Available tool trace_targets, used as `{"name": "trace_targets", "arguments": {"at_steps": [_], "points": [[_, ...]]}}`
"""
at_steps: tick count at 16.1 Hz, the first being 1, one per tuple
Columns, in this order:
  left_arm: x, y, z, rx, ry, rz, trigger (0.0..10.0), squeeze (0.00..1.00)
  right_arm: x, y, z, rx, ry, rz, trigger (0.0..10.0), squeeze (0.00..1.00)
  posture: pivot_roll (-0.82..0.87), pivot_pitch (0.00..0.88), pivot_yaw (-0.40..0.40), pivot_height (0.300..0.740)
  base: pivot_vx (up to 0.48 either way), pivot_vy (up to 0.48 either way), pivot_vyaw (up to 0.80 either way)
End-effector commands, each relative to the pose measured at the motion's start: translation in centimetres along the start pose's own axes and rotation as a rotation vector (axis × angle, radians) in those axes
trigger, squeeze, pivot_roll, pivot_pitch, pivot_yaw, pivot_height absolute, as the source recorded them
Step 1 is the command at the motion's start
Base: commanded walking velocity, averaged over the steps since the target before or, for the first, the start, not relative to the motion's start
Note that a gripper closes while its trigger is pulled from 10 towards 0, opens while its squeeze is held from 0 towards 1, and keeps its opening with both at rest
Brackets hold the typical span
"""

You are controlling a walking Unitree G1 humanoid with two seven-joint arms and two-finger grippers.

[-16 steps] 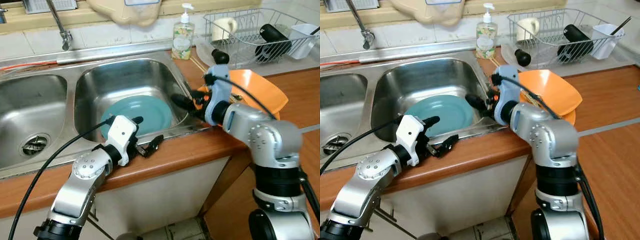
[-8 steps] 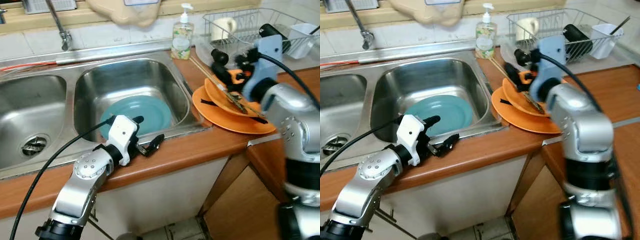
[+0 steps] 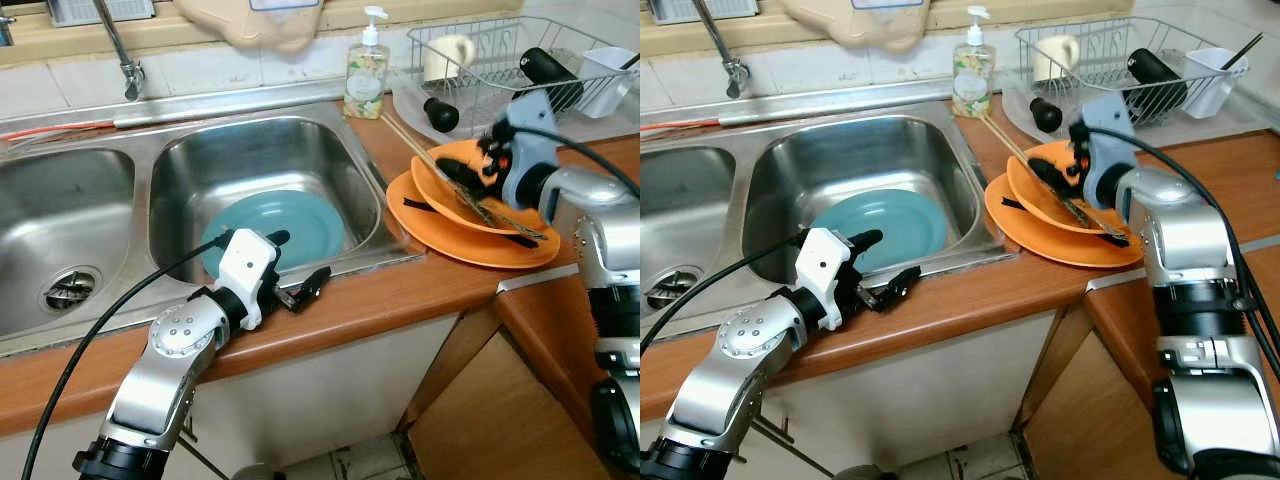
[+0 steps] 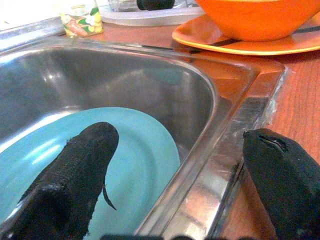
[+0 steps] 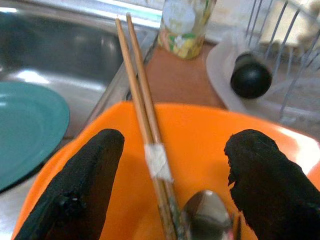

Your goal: Kitchen organization

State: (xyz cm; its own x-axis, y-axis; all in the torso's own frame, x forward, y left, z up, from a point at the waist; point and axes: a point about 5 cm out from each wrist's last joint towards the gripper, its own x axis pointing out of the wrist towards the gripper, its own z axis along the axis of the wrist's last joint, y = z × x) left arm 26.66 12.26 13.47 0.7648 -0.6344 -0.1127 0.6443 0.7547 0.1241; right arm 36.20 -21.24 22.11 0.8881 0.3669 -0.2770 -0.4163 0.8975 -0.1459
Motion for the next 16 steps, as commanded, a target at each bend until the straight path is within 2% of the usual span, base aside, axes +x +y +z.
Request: {"name": "trace_targets", "arguments": {"at_steps": [1, 5, 6, 7, 8, 11, 12, 16], "points": [[0.2, 0.0, 0.7, 0.024, -0.018, -0.005, 10.0, 0.09, 0.0, -0.1, 0.9, -0.03, -0.023, 0.014, 10.0, 0.0, -0.02, 0.0, 0.037, 0.74, 0.0, 0.0, 0.0], [0.2, 0.0, 0.9, 0.033, -0.021, -0.024, 10.0, 0.05, 1.0, -1.2, 0.3, -0.043, 0.072, 0.07, 10.0, 0.0, -0.02, 0.0, 0.04, 0.74, 0.0, 0.0, 0.0], [0.3, 0.0, 0.9, 0.034, -0.021, -0.027, 10.0, 0.04, 1.2, -1.3, 0.2, -0.059, 0.095, 0.1, 9.6, 0.0, -0.02, 0.0, 0.04, 0.74, 0.0, 0.0, 0.0], [0.3, 0.0, 1.0, 0.035, -0.021, -0.028, 10.0, 0.04, 1.3, -1.4, 0.1, -0.062, 0.106, 0.109, 7.8, 0.0, -0.02, 0.0, 0.038, 0.74, 0.0, 0.0, 0.0], [0.4, 0.0, 1.0, 0.036, -0.022, -0.028, 10.0, 0.04, 1.5, -1.5, 0.1, -0.054, 0.113, 0.131, 3.7, 0.0, -0.02, 0.0, 0.035, 0.74, 0.0, 0.0, 0.0], [0.4, 0.0, 0.9, 0.037, -0.021, -0.025, 10.0, 0.04, 1.9, -1.8, -0.1, -0.066, 0.139, 0.162, 0.3, 0.0, -0.02, 0.0, 0.03, 0.74, 0.0, 0.0, 0.0], [0.4, 0.0, 0.9, 0.037, -0.021, -0.023, 10.0, 0.04, 2.0, -1.8, -0.2, -0.066, 0.146, 0.17, 0.0, 0.0, -0.02, 0.0, 0.029, 0.74, 0.0, 0.0, 0.0], [0.4, -0.1, 0.9, 0.037, -0.02, -0.021, 10.0, 0.04, 2.2, -1.9, -0.7, -0.065, 0.163, 0.181, 0.0, 0.0, -0.01, 0.0, 0.026, 0.74, 0.0, 0.0, 0.0]]}}
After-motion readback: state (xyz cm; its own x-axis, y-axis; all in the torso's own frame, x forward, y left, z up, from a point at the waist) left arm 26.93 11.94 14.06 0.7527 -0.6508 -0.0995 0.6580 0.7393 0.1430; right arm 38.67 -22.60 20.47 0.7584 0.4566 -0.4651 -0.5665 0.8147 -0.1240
